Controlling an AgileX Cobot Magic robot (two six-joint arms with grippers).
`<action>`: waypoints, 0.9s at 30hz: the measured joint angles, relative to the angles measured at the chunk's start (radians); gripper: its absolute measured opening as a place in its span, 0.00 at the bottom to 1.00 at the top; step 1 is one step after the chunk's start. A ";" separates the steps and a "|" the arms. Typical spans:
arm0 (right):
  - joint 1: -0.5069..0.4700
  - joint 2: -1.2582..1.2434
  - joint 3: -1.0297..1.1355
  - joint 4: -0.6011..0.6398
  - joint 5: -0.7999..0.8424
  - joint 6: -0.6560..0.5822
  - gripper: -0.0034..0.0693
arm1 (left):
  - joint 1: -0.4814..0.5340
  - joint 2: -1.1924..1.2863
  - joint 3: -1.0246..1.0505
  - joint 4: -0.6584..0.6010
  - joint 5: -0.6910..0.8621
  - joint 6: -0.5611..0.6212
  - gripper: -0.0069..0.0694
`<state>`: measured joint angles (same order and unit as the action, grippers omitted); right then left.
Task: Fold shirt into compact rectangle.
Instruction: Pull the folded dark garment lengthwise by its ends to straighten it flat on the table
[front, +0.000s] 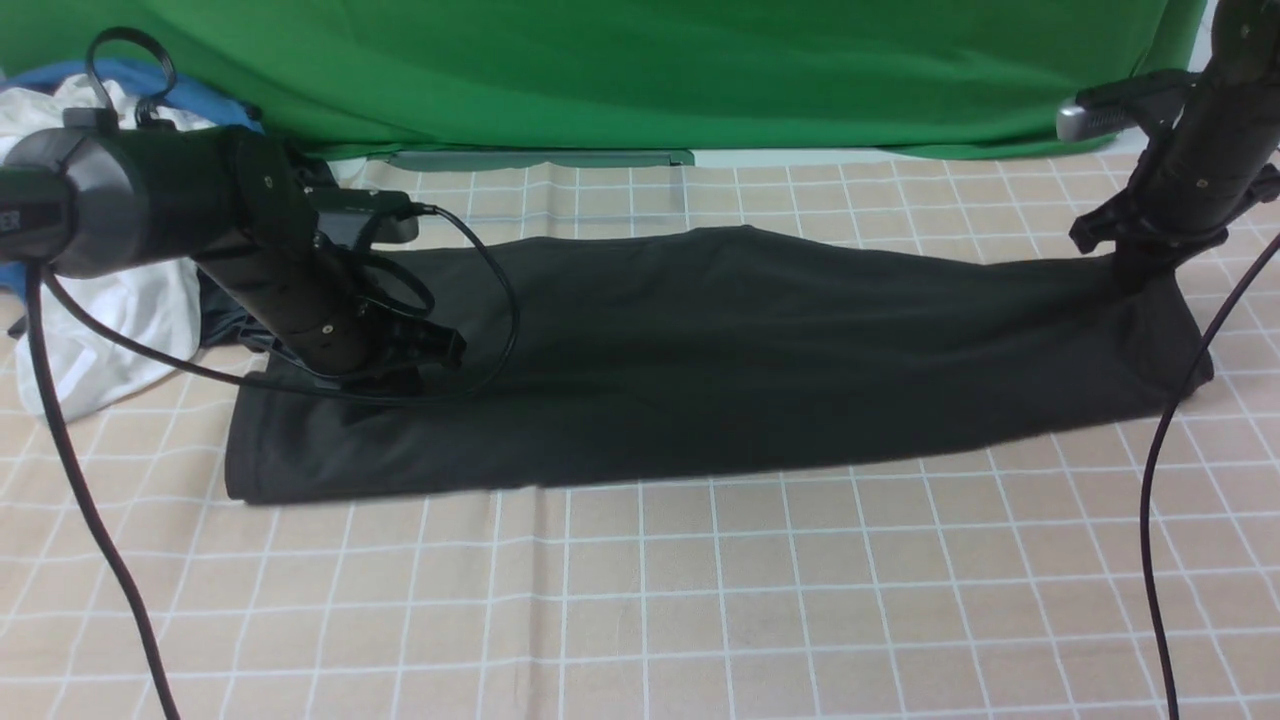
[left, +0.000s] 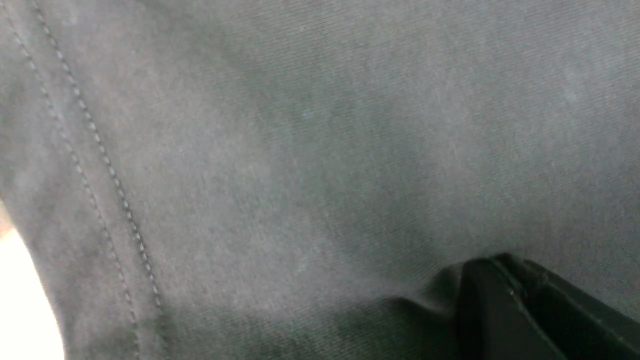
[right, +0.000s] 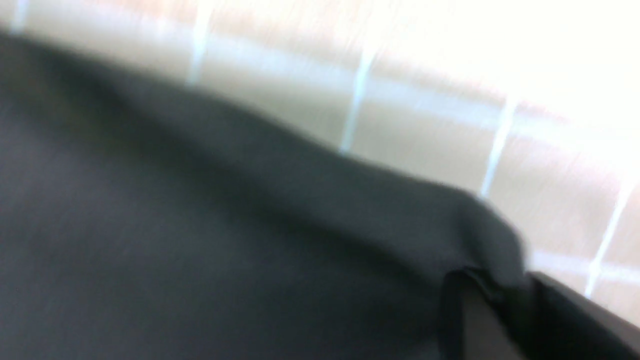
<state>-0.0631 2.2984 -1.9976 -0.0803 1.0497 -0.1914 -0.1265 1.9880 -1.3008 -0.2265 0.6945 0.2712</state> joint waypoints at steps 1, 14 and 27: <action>0.000 0.000 0.000 -0.009 -0.013 0.015 0.34 | 0.000 0.000 0.000 0.000 0.001 0.000 0.11; -0.017 -0.107 -0.044 0.030 0.159 0.117 0.87 | -0.002 -0.198 0.017 0.005 0.089 0.000 0.11; -0.100 0.001 0.073 0.205 0.148 0.092 0.87 | -0.033 -0.578 0.209 -0.095 0.131 0.006 0.11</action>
<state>-0.1633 2.2992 -1.9242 0.1246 1.1978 -0.0993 -0.1597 1.4096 -1.0919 -0.3213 0.8251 0.2769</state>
